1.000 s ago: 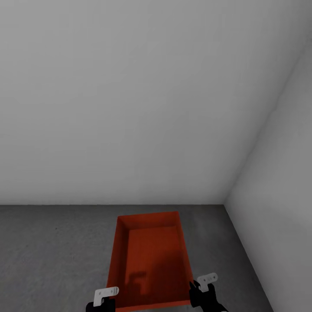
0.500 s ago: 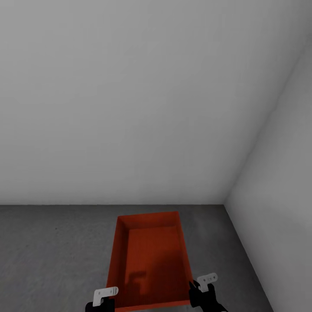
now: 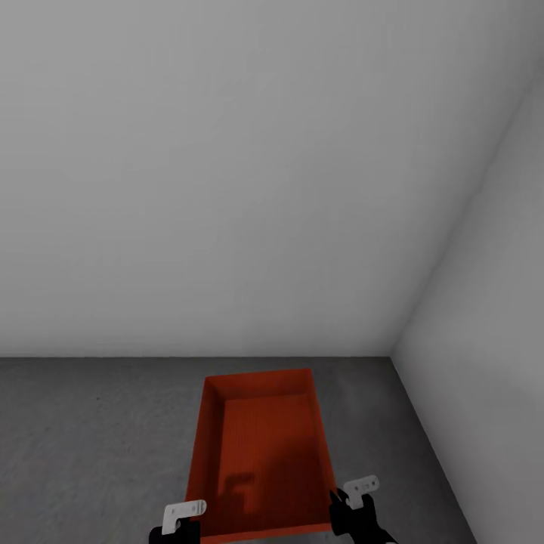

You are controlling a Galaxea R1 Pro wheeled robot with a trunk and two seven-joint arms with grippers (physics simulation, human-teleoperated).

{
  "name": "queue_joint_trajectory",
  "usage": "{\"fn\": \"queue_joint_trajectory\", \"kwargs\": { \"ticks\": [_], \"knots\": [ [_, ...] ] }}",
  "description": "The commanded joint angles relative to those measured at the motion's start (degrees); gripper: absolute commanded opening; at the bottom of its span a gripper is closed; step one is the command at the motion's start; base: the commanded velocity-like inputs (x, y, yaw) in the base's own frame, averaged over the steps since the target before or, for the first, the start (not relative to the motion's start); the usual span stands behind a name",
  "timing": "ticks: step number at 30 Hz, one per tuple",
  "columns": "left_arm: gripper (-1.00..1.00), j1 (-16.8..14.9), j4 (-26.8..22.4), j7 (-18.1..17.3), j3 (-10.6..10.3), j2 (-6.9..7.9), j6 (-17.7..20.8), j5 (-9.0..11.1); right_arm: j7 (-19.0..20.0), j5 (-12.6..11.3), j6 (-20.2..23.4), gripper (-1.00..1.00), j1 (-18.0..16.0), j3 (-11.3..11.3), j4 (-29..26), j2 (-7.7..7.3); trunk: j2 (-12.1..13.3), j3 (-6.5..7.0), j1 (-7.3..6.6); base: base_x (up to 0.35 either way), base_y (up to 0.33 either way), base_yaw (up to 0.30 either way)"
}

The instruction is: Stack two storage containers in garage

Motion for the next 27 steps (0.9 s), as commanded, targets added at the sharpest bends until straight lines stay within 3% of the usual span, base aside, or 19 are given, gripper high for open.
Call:
{"fn": "queue_joint_trajectory", "kwargs": {
  "ticks": [1,27],
  "knots": [
    [-1.00,0.00,0.15,-0.51,0.33,-0.71,-0.17,0.58,0.75,-0.44,-3.63,-1.00,-0.04,-0.65,-0.12,3.56,-0.05,-0.06,0.00,0.000,0.000,0.000],
    [-1.00,0.01,0.24,-0.34,0.33,-0.71,-0.23,0.49,0.66,-0.35,-3.72,-1.00,-0.04,-0.65,-0.12,3.56,-0.05,-0.29,0.00,0.000,0.000,-0.009]
  ]
}}
